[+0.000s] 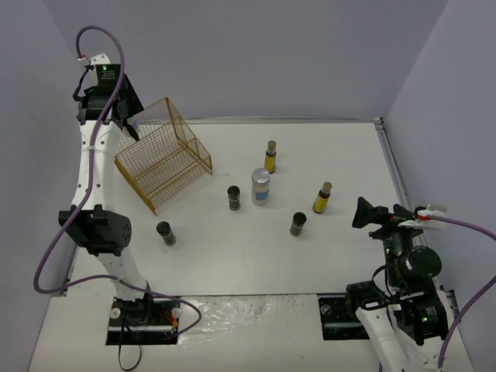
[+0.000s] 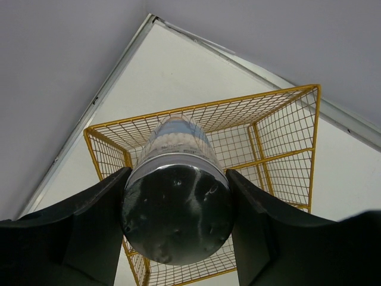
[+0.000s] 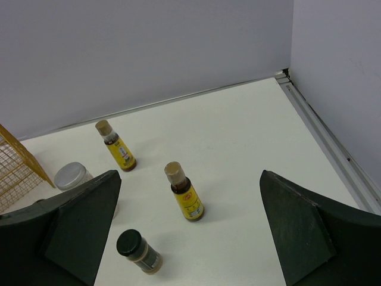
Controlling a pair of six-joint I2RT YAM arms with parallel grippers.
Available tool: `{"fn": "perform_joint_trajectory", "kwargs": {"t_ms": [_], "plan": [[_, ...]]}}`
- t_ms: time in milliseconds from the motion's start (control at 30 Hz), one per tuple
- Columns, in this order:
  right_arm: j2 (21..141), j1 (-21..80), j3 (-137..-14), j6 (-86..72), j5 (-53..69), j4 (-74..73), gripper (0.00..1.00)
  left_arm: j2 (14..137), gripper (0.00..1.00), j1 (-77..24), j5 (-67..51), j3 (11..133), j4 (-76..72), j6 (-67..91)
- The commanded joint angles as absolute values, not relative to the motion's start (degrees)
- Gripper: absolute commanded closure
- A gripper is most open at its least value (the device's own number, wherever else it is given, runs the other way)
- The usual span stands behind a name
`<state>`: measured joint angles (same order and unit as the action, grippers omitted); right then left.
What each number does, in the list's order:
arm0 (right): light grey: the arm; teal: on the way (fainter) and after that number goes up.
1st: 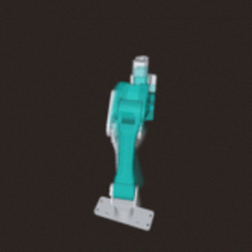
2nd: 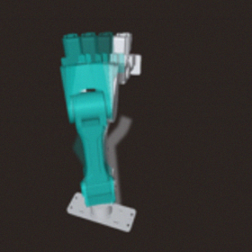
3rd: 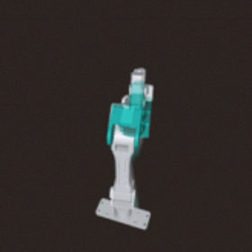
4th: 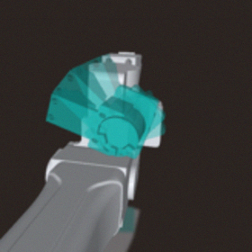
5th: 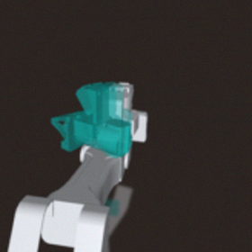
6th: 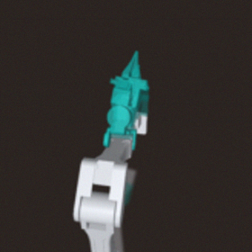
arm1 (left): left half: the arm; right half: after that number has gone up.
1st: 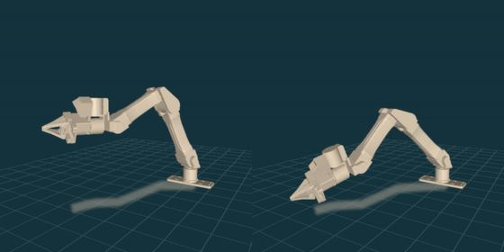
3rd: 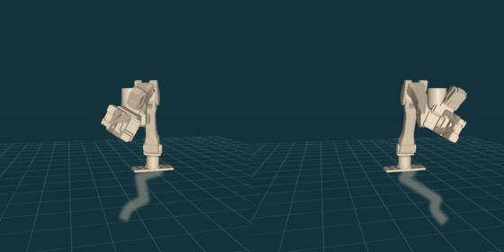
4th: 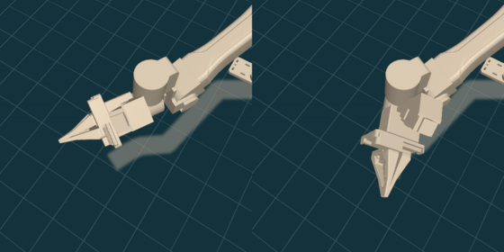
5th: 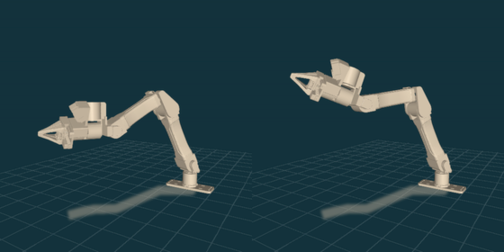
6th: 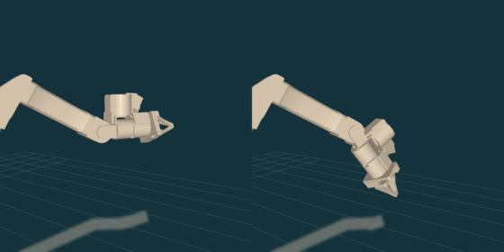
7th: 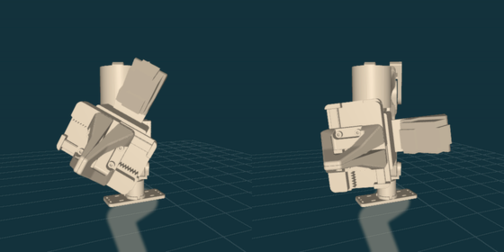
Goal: Organize the condiment bottles
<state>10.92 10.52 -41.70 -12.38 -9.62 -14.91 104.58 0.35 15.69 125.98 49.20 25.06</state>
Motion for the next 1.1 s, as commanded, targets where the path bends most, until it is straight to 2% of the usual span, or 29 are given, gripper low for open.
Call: {"fn": "perform_joint_trajectory", "kwargs": {"t_ms": [0, 233, 733, 833, 1000, 1067], "plan": [[10.60, 10.63, -41.66, -12.30, -9.32, -9.74, 0.00, 103.56, 1.00, 2.54, 14.85, 125.60, 45.31, 27.02], [10.26, 10.63, -41.57, -12.33, -9.40, -9.73, 0.00, 102.73, 1.00, 3.30, 14.20, 120.61, 44.18, 28.21], [9.23, 10.72, -41.31, -12.30, -9.76, -9.58, 0.00, 112.46, 0.97, 6.68, 9.47, 124.55, 50.26, 29.79], [9.05, 10.63, -41.22, -12.30, -9.76, -9.58, 0.00, 113.09, 0.93, 6.84, 9.91, 123.71, 49.96, 29.96], [9.06, 10.63, -41.22, -12.30, -9.58, -9.58, 0.00, 114.01, 0.80, 6.94, 9.58, 122.96, 49.95, 30.32], [9.08, 10.63, -41.22, -12.30, -9.52, -9.58, 0.00, 114.11, 0.69, 7.00, 9.58, 122.66, 50.25, 30.32]]}}
